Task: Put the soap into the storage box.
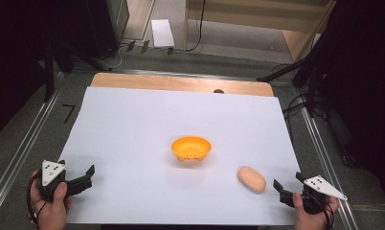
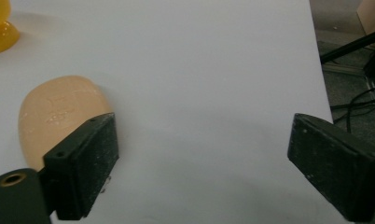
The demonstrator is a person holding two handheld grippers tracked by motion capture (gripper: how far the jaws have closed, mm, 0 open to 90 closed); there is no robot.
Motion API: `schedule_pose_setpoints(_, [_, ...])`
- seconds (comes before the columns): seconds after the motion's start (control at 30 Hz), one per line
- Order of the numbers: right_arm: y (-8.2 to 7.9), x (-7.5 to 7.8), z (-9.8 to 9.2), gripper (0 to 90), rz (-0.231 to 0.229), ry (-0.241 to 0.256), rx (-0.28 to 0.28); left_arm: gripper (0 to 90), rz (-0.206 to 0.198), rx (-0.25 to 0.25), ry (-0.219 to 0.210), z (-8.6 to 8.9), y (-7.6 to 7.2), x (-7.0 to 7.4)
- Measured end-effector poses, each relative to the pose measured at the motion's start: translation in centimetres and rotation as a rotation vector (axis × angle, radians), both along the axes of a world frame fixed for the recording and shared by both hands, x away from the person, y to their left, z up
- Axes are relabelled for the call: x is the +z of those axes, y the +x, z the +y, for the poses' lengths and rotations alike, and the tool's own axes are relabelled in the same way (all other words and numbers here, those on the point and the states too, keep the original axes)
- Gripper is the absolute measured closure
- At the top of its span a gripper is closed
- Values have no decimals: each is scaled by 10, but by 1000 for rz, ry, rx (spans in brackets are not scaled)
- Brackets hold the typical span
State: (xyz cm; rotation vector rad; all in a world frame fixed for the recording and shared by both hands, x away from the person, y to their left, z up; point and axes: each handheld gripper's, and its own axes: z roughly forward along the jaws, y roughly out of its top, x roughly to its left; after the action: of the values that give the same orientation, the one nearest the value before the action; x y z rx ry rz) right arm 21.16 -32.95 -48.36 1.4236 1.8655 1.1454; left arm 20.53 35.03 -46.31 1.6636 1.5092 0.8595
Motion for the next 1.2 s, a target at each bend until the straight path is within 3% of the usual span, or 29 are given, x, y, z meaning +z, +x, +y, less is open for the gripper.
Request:
schedule_pose_setpoints(0.17, [-1,3,-1,146,2,-40,30,39,-5,-12,10,-1,0,0])
schedule_pose_setpoints(0.33, [2,11,3,169,15,-121,88,44,1,-9,2,-1,0,0])
schedule_pose_setpoints(0.37, [4,14,6,171,39,-149,118,44,3,-11,2,-1,0,0])
schedule_pose_setpoints(0.43, [5,16,7,177,53,-161,136,44,8,-11,6,-1,0,0])
schedule_pose_setpoints(0.6, [13,21,13,237,141,-210,236,45,13,-11,12,-2,1,0])
schedule_pose_setpoints(0.67, [19,24,20,247,183,-260,292,45,11,-7,15,-2,1,0])
schedule_pose_setpoints(0.93, [30,31,42,280,260,-306,382,46,15,-12,15,-2,2,-1])
schedule_pose_setpoints(1.2, [41,38,61,271,338,-311,449,45,20,-15,14,-2,2,-1])
